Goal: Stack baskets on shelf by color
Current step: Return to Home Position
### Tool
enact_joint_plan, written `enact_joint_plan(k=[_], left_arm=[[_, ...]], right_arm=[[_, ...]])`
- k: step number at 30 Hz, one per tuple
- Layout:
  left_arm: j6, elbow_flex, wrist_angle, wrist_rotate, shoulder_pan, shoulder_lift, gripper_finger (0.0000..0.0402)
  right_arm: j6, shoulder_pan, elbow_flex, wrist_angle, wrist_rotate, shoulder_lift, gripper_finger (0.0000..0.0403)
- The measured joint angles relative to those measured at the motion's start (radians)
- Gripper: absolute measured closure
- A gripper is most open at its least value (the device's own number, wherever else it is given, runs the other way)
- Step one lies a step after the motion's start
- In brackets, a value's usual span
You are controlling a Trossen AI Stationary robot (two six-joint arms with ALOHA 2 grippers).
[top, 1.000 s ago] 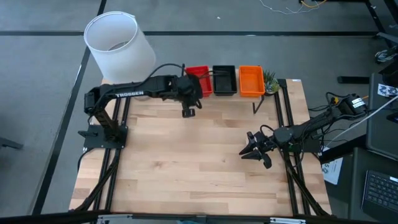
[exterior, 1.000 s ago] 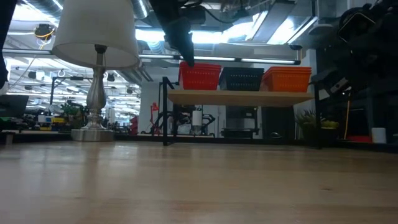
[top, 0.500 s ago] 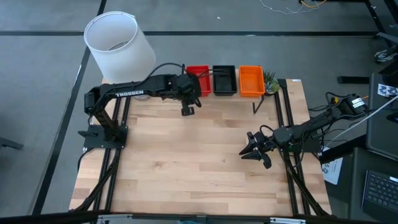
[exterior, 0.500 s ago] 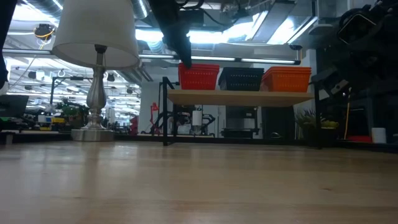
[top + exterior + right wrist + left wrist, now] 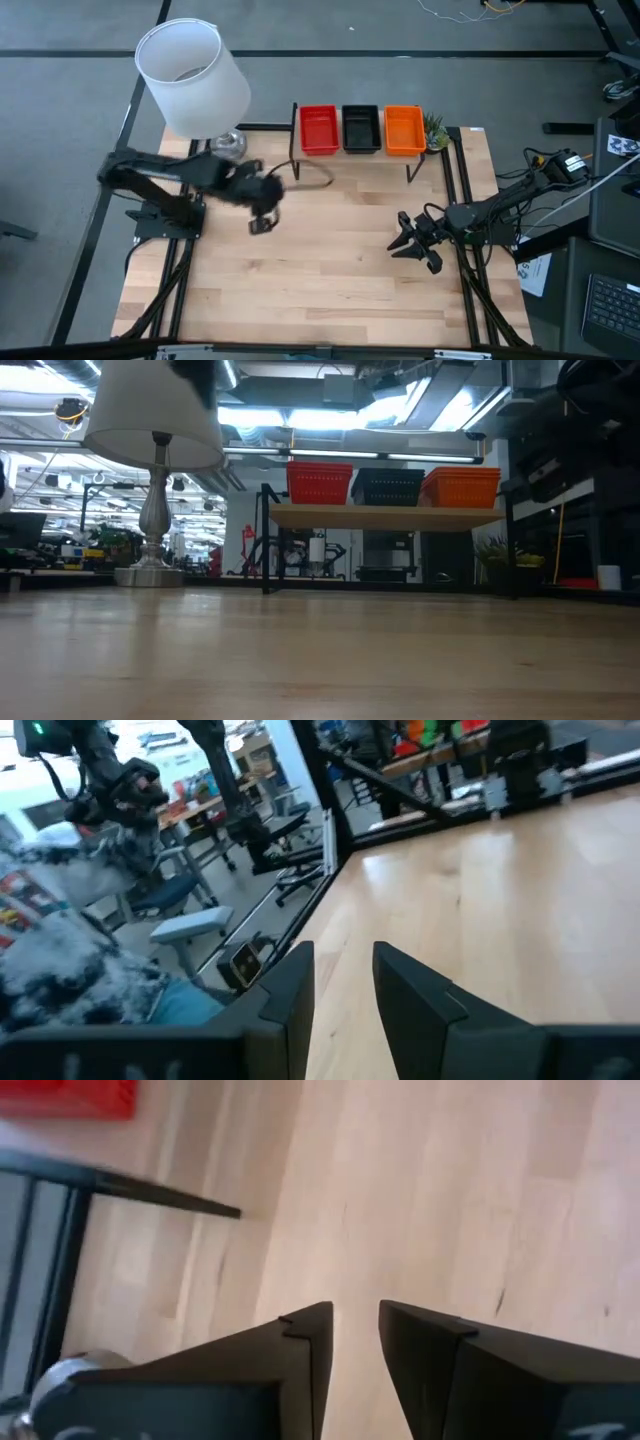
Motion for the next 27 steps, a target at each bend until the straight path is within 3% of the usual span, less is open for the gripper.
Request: enact_joint_plan(k=[6, 9, 12, 16, 20, 23, 27], left_arm=[[-0.226, -0.369, 0.189, -0.236, -0.243, -0.3, 0.0324], [-0.204, -0.566, 0.385, -0.268, -0.31, -0.443, 0.0325], [-0.111, -0.741, 0.601, -0.276, -0.31, -0.561, 0.0327], [-0.01, -0.943, 0.855, -0.215, -0.261, -0.702, 0.0332], [0.037, -1.096, 1.013, -0.107, -0.199, -0.794, 0.0336], [0.074, -1.167, 1.074, -0.046, -0.162, -0.867, 0.0337], [0.086, -1.237, 1.086, -0.006, -0.113, -0.935, 0.0337]], right_arm=[[0.0, 0.022, 0.0, -0.01, 0.048, -0.011, 0.0297], [0.001, 0.023, 0.0, -0.014, 0.088, -0.012, 0.0297], [0.002, 0.023, 0.0, -0.017, 0.125, -0.012, 0.0297], [-0.004, 0.023, 0.0, -0.017, 0.196, -0.012, 0.0297], [-0.072, 0.023, 0.0, -0.01, 0.366, -0.013, 0.0297], [-0.156, 0.023, 0.0, -0.01, 0.456, -0.034, 0.0297], [-0.234, 0.024, 0.0, -0.019, 0.456, -0.096, 0.0297]])
